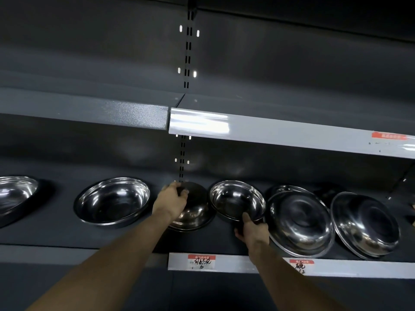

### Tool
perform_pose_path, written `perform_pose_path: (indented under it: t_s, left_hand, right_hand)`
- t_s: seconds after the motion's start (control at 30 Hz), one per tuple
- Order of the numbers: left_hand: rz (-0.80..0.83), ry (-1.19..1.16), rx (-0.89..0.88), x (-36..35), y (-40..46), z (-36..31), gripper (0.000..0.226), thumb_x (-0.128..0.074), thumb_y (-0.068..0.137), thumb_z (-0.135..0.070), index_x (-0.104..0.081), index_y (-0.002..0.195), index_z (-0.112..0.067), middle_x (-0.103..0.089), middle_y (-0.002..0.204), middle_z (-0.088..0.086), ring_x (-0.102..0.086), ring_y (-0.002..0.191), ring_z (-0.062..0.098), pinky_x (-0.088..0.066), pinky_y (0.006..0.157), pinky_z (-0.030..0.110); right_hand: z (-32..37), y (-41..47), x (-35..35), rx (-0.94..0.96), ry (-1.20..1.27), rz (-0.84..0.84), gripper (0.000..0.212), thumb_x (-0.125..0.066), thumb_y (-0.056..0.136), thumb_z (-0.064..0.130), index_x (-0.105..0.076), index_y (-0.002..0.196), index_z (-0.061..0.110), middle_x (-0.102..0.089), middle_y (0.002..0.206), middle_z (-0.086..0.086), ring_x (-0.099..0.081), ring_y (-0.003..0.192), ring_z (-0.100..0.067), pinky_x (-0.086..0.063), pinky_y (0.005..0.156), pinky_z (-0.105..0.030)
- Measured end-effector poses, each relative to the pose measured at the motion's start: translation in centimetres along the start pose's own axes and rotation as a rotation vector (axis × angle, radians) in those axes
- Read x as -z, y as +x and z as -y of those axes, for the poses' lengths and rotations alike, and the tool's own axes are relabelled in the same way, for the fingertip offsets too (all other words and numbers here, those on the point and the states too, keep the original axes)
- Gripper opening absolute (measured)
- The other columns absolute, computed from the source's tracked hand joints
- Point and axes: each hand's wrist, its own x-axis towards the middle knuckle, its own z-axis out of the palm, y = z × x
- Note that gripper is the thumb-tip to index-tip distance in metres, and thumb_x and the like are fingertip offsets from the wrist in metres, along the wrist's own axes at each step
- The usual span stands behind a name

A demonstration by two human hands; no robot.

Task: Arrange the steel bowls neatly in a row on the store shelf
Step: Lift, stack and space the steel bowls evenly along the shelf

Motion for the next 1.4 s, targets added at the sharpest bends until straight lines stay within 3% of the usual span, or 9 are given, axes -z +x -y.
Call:
perform_pose_path:
  t_s: [0.13, 0.33, 0.53, 0.83, 0.9, 1.07, 1.23, 1.3, 1.4]
  left_hand:
    - [0.016, 0.003, 0.034, 0.5, 0.0, 0.8, 0.044, -0.052, 0.097, -0.034, -0.053, 0.138, -0.020, -0.051, 0.131, 0.013, -0.055, 0.120, 0.033, -0.044, 0.106, 0.041]
    - [0.066, 0.014, 0.102, 0.7, 0.0, 2.2, 0.054, -0.053, 0.095, -0.042, -0.046, 0.145, -0.022, -0.049, 0.133, 0.016, -0.052, 0.124, 0.036, -0.040, 0.110, 0.039]
    - [0.117, -0.025, 0.132, 0.7, 0.4, 3.2, 0.057, -0.055, 0.095, -0.039, -0.042, 0.146, -0.018, -0.049, 0.134, 0.018, -0.052, 0.125, 0.034, -0.039, 0.110, 0.035]
    - [0.175, -0.078, 0.162, 0.8, 2.0, 4.0, 0.063, -0.056, 0.094, -0.043, -0.037, 0.147, -0.015, -0.045, 0.139, 0.017, -0.051, 0.126, 0.033, -0.039, 0.109, 0.036]
    - [0.184, -0.064, 0.151, 0.8, 2.1, 4.4, 0.065, -0.056, 0.094, -0.044, -0.034, 0.150, -0.018, -0.045, 0.140, 0.016, -0.050, 0.128, 0.032, -0.039, 0.109, 0.037]
    - [0.202, -0.124, 0.177, 0.5, 2.2, 4.6, 0.074, -0.057, 0.093, -0.045, -0.025, 0.154, -0.020, -0.039, 0.147, 0.017, -0.046, 0.133, 0.033, -0.037, 0.112, 0.038]
    - [0.204, -0.038, 0.272, 0.2, 2.0, 3.3, 0.090, -0.054, 0.092, -0.050, -0.006, 0.158, -0.013, -0.024, 0.155, 0.021, -0.033, 0.140, 0.042, -0.032, 0.115, 0.044]
    - [0.186, -0.011, 0.282, 0.5, 1.7, 2.8, 0.087, -0.053, 0.093, -0.050, -0.009, 0.157, -0.011, -0.027, 0.153, 0.022, -0.035, 0.139, 0.042, -0.034, 0.112, 0.044]
    - [0.166, -0.015, 0.304, 1.0, 1.4, 2.2, 0.076, -0.052, 0.093, -0.047, -0.022, 0.152, -0.011, -0.036, 0.148, 0.022, -0.041, 0.135, 0.041, -0.038, 0.110, 0.043]
  right_hand:
    - [-0.3, -1.7, -0.9, -0.122, -0.289, 0.130, 0.050, -0.066, 0.089, 0.053, -0.063, 0.108, 0.007, -0.071, 0.094, -0.012, -0.068, 0.065, -0.021, -0.056, 0.051, -0.028]
    - [-0.5, -3.3, -4.5, -0.031, -0.470, 0.379, 0.024, -0.064, 0.093, 0.044, -0.065, 0.086, 0.021, -0.067, 0.073, 0.003, -0.062, 0.058, -0.009, -0.053, 0.051, -0.021]
    - [-0.5, -3.7, -7.9, 0.065, -0.582, 0.451, 0.032, -0.060, 0.094, 0.044, -0.062, 0.109, 0.016, -0.066, 0.070, 0.000, -0.055, 0.050, -0.009, -0.047, 0.047, -0.021]
    - [-1.0, -3.0, -10.7, 0.073, -0.616, 0.334, 0.045, -0.059, 0.090, 0.055, -0.064, 0.109, 0.014, -0.069, 0.069, -0.003, -0.052, 0.042, -0.011, -0.041, 0.039, -0.020]
    - [-1.2, -2.9, -11.2, 0.091, -0.628, 0.304, 0.052, -0.060, 0.088, 0.058, -0.062, 0.116, 0.014, -0.075, 0.082, -0.006, -0.060, 0.052, -0.015, -0.045, 0.043, -0.022]
    - [-1.9, -2.5, -12.0, 0.149, -0.664, 0.289, 0.063, -0.060, 0.085, 0.062, -0.062, 0.124, 0.012, -0.074, 0.111, -0.014, -0.070, 0.105, -0.034, -0.057, 0.091, -0.042]
    - [-1.3, -2.4, -12.4, 0.197, -0.694, 0.193, 0.063, -0.058, 0.088, 0.061, -0.070, 0.116, 0.007, -0.075, 0.106, -0.015, -0.071, 0.102, -0.033, -0.058, 0.088, -0.038]
    - [-1.1, -2.5, -12.3, 0.237, -0.736, 0.159, 0.063, -0.057, 0.090, 0.061, -0.070, 0.119, 0.006, -0.074, 0.110, -0.015, -0.069, 0.106, -0.032, -0.050, 0.083, -0.027]
    - [-0.6, -2.7, -12.1, 0.267, -0.793, 0.116, 0.066, -0.057, 0.088, 0.063, -0.071, 0.115, 0.004, -0.074, 0.110, -0.016, -0.068, 0.108, -0.032, -0.049, 0.083, -0.028]
